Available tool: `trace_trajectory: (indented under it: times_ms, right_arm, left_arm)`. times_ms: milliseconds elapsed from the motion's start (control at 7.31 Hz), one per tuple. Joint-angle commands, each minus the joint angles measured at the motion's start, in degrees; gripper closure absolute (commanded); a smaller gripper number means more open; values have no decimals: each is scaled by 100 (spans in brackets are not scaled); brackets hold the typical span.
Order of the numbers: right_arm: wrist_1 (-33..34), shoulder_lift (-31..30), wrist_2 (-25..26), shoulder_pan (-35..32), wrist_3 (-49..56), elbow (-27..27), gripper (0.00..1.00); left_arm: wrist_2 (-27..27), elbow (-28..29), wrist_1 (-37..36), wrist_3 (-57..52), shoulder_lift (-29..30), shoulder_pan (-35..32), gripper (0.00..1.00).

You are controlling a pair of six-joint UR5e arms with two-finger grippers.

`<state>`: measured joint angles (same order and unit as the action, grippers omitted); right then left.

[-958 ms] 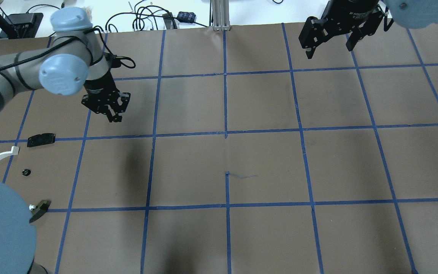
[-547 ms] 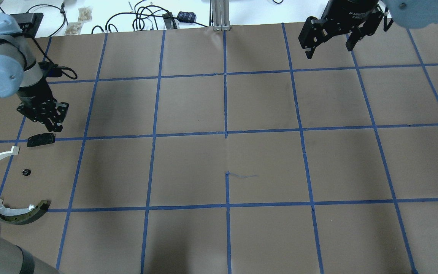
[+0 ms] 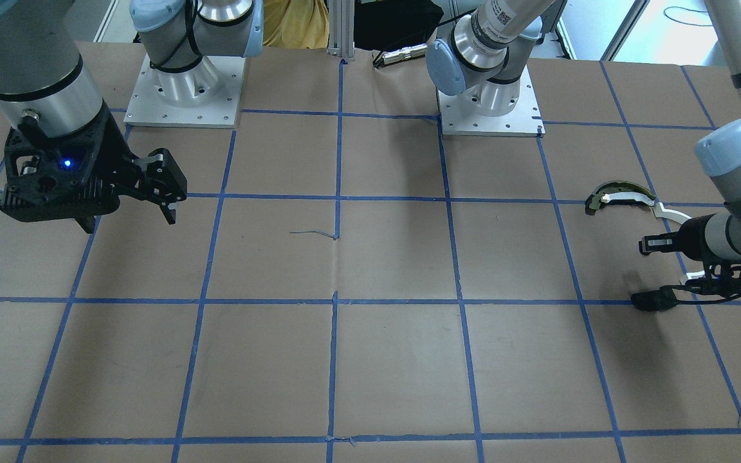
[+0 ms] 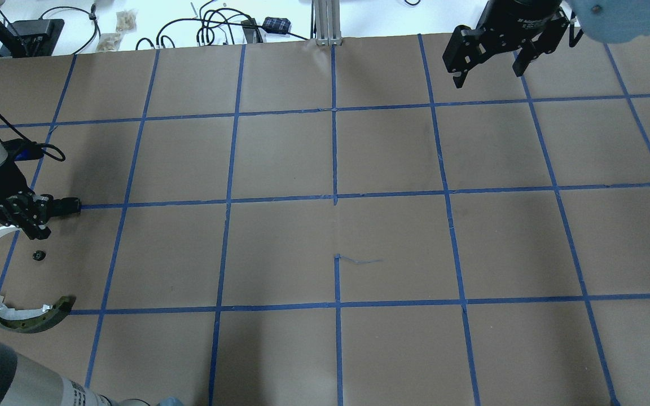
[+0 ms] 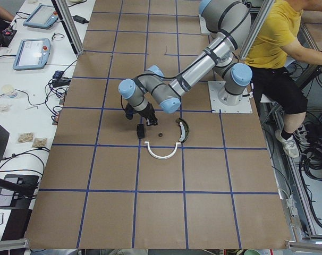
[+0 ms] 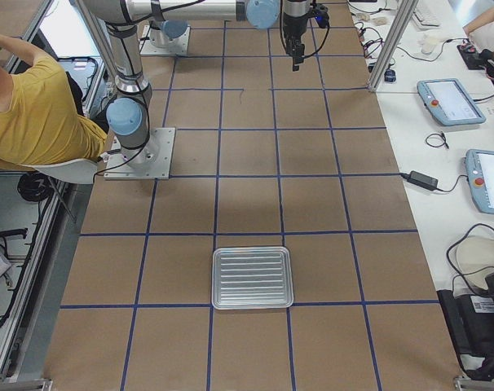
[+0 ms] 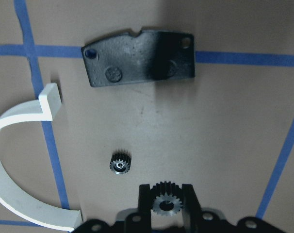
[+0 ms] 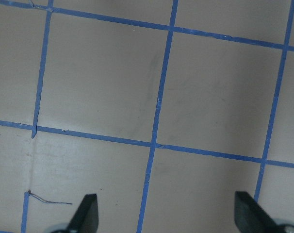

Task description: Place bearing gear from tray to pile

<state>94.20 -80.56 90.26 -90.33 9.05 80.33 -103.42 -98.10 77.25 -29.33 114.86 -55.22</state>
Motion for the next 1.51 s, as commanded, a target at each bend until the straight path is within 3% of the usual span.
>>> trace_trajectory:
  times_ms: [0,958,1095,1232,1368]
  right_arm:
    - [2,6,0,6,0,0,0]
    - [2,6,0,-2,0,0,0]
    - [2,6,0,-2,0,0,0]
    - [-6,6,0,-2,0,0,0]
    - [-6,6,0,-2,0,9,0]
  left_arm:
    - [-125,-95,-44,-29,221,38,100]
    - [-310,-77,-562,-3,476,38,100]
    - [-310,-104,-562,32,476,38,52]
    - [-319,-112,-553,50,476,38,19]
    - [-319,-121,-492,50,459,38,15]
